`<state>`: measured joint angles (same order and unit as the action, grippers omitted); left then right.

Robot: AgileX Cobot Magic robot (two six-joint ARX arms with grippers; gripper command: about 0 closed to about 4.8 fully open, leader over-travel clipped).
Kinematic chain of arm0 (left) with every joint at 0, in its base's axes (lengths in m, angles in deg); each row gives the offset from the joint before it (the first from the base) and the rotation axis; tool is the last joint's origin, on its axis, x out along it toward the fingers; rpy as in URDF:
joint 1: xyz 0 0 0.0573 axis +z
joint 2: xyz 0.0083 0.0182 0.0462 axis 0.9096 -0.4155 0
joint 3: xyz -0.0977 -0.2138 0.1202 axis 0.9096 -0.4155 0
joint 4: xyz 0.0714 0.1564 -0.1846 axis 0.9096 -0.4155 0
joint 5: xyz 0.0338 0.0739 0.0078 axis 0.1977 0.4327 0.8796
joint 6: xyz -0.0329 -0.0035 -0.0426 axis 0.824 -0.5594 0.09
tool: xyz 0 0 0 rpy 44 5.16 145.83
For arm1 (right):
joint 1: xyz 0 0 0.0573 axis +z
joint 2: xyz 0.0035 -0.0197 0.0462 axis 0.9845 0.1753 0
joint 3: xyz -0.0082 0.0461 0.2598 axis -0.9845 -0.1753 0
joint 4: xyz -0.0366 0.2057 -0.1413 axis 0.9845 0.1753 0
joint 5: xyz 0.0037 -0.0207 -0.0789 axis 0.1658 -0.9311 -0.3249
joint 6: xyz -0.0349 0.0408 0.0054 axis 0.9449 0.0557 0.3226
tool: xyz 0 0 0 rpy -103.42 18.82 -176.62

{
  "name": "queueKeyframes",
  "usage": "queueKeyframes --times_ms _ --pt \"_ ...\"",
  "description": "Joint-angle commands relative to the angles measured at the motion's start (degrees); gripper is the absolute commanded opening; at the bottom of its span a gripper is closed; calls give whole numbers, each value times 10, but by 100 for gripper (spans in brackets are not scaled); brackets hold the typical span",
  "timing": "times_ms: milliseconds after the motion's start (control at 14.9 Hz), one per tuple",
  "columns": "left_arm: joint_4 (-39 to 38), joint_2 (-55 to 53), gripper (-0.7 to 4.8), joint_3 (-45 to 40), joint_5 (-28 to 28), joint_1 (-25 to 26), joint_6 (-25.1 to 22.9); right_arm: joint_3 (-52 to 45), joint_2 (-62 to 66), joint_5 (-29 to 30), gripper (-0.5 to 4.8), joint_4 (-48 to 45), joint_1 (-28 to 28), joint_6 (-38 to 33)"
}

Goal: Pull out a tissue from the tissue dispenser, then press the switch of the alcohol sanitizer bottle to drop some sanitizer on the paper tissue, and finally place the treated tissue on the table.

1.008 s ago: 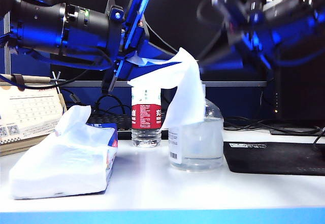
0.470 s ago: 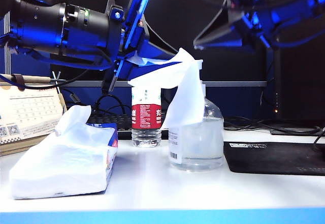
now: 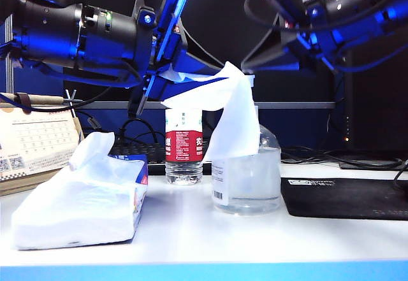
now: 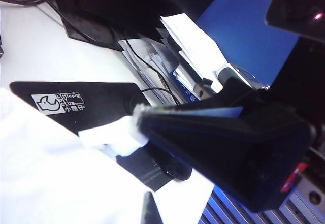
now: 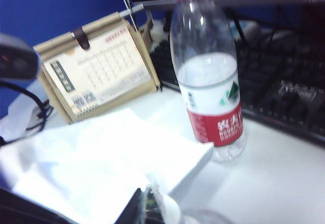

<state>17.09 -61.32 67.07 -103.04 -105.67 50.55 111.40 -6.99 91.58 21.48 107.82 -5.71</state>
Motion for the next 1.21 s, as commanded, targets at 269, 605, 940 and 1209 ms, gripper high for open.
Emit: queueKeyframes --times_ms 269,605,940,1209 --pt "8 0 -5 3 -3 0 0 -1 27 8 -5 42 1 2" --pt "8 0 -5 3 -3 0 -2 -31 51 27 -5 25 1 0" --pt "8 0 -5 3 -1 0 -2 -30 28 55 -5 -11 1 -1" --pt "8 0 -5 3 -1 0 0 7 -15 44 -5 -10 1 0"
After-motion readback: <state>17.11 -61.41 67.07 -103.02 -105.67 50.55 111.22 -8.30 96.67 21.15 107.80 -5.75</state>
